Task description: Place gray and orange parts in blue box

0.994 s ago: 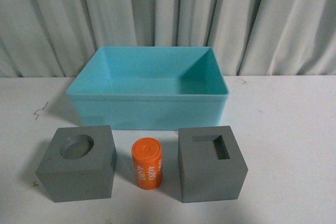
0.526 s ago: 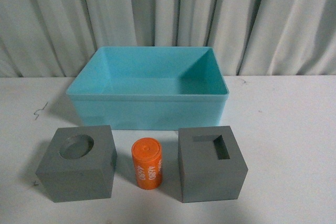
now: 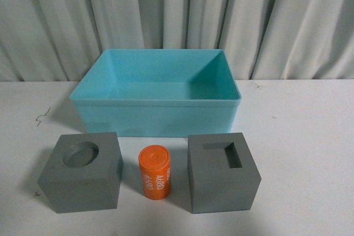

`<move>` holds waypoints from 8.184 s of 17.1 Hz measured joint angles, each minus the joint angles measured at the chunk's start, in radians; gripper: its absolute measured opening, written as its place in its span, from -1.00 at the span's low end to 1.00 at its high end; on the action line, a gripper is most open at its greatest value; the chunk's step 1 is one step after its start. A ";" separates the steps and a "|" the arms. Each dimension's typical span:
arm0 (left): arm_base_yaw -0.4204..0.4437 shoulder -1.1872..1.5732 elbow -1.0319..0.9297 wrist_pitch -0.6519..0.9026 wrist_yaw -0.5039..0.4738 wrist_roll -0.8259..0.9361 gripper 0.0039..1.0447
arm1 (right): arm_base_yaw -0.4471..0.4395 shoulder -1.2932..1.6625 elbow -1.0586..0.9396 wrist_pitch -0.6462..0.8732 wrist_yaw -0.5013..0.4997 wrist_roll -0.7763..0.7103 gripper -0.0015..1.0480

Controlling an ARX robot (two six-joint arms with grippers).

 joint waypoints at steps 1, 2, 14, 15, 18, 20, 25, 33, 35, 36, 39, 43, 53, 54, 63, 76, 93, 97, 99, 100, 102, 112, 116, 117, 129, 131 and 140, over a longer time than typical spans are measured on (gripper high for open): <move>0.000 0.000 0.000 0.000 0.000 0.000 0.88 | 0.000 0.000 0.000 0.000 0.000 0.000 0.87; 0.000 0.000 0.000 0.000 0.000 0.000 0.88 | 0.000 0.000 0.000 0.000 0.000 0.000 0.87; 0.000 0.000 0.000 0.002 0.001 0.000 0.88 | -0.021 0.314 0.150 -0.222 0.142 0.151 0.87; 0.000 0.000 0.000 0.001 0.000 0.000 0.88 | -0.069 0.405 0.177 -0.160 0.113 0.168 0.87; 0.000 0.000 0.000 0.000 0.000 0.000 0.88 | 0.005 0.890 0.372 0.186 -0.091 0.090 0.87; 0.000 0.000 0.000 0.000 0.000 0.000 0.88 | 0.150 1.141 0.410 0.310 -0.098 0.088 0.87; 0.000 0.000 0.000 0.000 0.000 0.000 0.88 | 0.338 1.500 0.532 0.430 -0.014 0.132 0.87; 0.000 0.000 0.000 0.000 0.000 0.000 0.88 | 0.444 1.743 0.654 0.446 0.084 0.160 0.87; 0.000 0.000 0.000 0.000 0.000 0.000 0.88 | 0.452 1.766 0.668 0.430 0.116 0.167 0.87; 0.000 0.000 0.000 0.000 0.000 0.000 0.88 | 0.455 1.775 0.670 0.435 0.123 0.176 0.87; 0.000 0.000 0.000 0.000 0.000 0.000 0.88 | 0.468 1.806 0.673 0.441 0.146 0.204 0.87; 0.000 0.000 0.000 0.000 0.000 0.000 0.88 | 0.470 1.859 0.695 0.447 0.171 0.249 0.87; 0.000 0.000 0.000 0.000 0.000 0.000 0.88 | 0.430 1.857 0.673 0.459 0.192 0.323 -0.64; 0.000 0.000 0.000 0.000 0.000 0.000 0.88 | 0.415 1.824 0.640 0.453 0.201 0.322 -0.64; 0.000 0.000 0.000 0.000 0.000 0.000 0.88 | 0.297 1.402 0.626 0.334 0.156 0.254 -0.64; 0.000 0.000 0.000 0.000 0.000 0.000 0.88 | 0.355 2.359 1.743 0.129 0.197 0.172 -0.64; 0.000 0.000 0.000 0.000 0.000 0.000 0.88 | 0.338 2.300 1.626 0.272 0.309 0.196 0.88; 0.000 0.000 0.000 0.000 0.000 0.000 0.88 | 0.206 1.619 1.023 0.352 0.280 0.421 0.87; 0.000 0.000 0.000 0.000 0.000 0.000 0.88 | 0.136 1.276 0.648 0.151 0.275 0.537 0.87; 0.000 0.000 0.000 0.000 0.000 0.000 0.88 | 0.135 1.199 0.531 0.115 0.275 0.564 0.87; 0.000 0.000 0.000 0.001 0.000 0.000 0.88 | 0.115 1.199 0.413 0.522 0.154 0.444 0.62; 0.000 0.000 0.000 0.000 0.000 0.000 0.88 | -0.005 0.933 0.121 0.789 0.008 0.018 -0.95; 0.000 0.000 0.000 0.000 0.000 0.000 0.88 | -0.005 0.801 0.072 0.720 0.002 0.005 -0.96; 0.000 0.000 0.000 0.000 0.000 0.000 0.88 | -0.005 0.772 0.063 0.699 0.002 0.005 -0.96; 0.000 0.000 0.000 0.000 0.000 0.000 0.88 | -0.005 0.401 0.000 0.411 0.002 0.004 -0.96; 0.000 0.000 0.000 0.000 0.000 0.000 0.88 | -0.005 0.362 0.000 0.367 0.002 0.004 -0.96; 0.000 0.000 0.000 0.000 0.000 0.000 0.88 | -0.005 0.187 0.000 0.195 0.002 0.004 -0.96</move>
